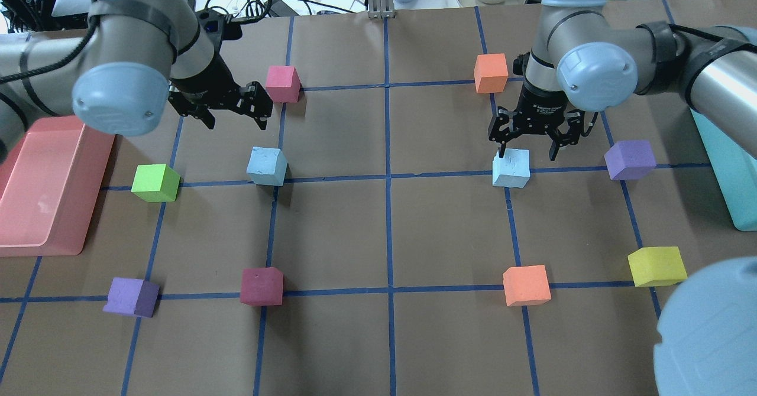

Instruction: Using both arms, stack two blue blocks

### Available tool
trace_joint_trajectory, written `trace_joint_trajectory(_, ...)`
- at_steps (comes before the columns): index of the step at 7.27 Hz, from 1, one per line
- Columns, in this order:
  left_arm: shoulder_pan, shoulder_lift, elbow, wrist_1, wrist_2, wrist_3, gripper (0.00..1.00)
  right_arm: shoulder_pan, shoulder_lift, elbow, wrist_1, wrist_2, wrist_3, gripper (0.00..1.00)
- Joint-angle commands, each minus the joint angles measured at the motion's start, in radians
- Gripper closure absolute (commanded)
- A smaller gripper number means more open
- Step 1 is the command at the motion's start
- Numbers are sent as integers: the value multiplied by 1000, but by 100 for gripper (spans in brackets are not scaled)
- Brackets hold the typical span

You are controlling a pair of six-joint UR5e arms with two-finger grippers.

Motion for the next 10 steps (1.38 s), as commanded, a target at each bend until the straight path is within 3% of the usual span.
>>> trace_joint_trajectory(1,-1,-62,-55,66,0,-6,0,1,57,8,-47,7,7,0)
trace_joint_trajectory(5,-1,-180,-56,179,0,8,0,1,109,2,-124,10,4,0)
trace_joint_trajectory(6,-1,-200,-58,187,3,8,0,-1,108,2,-123,12,5,20)
trace_joint_trajectory(7,-1,-212,-56,190,5,7,0,-1,108,2,-124,51,17,93)
trace_joint_trajectory(8,-1,-217,-58,191,5,7,0,-1,105,4,-120,65,22,100)
trace_joint_trajectory(10,-1,-229,-59,190,6,8,0,8,66,-54,-104,64,25,100)
